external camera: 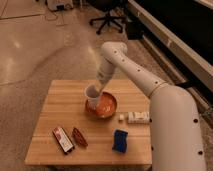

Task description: Place the ceramic cup in the ceramic bowl

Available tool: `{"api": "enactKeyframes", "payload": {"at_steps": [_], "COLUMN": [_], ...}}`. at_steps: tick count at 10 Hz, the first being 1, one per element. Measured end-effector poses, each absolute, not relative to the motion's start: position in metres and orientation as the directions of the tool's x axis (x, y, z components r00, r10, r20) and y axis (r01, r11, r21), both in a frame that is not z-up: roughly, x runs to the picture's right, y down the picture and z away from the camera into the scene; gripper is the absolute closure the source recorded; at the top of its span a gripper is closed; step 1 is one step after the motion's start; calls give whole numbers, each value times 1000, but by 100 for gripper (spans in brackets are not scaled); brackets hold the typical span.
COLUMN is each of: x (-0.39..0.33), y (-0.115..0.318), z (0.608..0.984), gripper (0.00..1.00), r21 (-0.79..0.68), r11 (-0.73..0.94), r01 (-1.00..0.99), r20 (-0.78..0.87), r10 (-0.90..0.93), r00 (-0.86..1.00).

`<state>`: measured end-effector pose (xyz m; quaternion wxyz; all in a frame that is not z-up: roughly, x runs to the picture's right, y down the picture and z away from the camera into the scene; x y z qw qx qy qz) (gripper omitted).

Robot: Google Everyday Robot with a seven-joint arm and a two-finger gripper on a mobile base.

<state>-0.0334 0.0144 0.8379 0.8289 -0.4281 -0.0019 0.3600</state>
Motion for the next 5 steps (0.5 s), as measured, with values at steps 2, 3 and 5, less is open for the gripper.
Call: {"api": "enactKeyframes", "payload": {"at_steps": [2, 3, 5], "x": [-27, -25, -18], "y": [36, 38, 32], "z": [852, 858, 866], "gripper": [59, 51, 32], "r21": [-707, -699, -677], "r11": [372, 376, 391], "r01": [-602, -608, -624], "r20": [-336, -344, -351], "r10": [572, 569, 573], "r00": [748, 747, 740]}}
